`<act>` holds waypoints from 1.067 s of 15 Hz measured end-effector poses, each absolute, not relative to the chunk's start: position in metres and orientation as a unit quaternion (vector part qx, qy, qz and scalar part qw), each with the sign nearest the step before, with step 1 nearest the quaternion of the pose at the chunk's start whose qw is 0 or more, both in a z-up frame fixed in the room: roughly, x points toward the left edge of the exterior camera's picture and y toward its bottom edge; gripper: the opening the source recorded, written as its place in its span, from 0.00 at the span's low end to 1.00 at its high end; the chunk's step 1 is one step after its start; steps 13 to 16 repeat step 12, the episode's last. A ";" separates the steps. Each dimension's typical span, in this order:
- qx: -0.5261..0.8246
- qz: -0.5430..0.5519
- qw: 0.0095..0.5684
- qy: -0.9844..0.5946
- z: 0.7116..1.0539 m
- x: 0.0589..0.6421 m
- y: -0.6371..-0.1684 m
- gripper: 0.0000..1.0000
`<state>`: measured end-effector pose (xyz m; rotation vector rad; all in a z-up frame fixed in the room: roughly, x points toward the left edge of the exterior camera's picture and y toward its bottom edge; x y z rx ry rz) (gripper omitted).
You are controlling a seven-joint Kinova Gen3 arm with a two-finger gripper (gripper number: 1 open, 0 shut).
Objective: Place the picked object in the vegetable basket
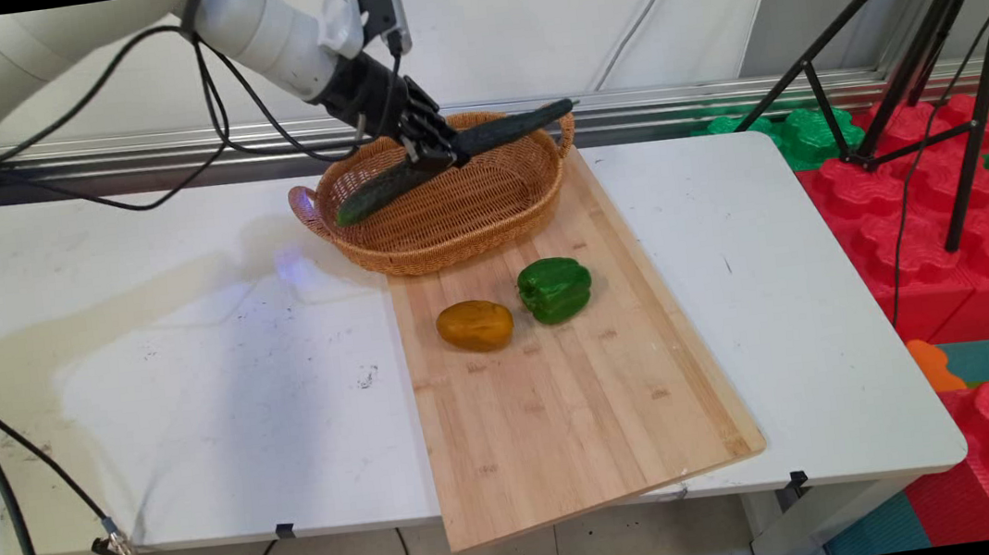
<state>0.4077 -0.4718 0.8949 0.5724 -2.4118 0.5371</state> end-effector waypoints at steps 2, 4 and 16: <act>0.220 0.195 0.293 -0.910 0.881 0.408 -0.480 0.00; 0.226 0.190 0.289 -0.911 0.870 0.409 -0.485 0.00; 0.243 0.185 0.290 -0.907 0.853 0.413 -0.498 1.00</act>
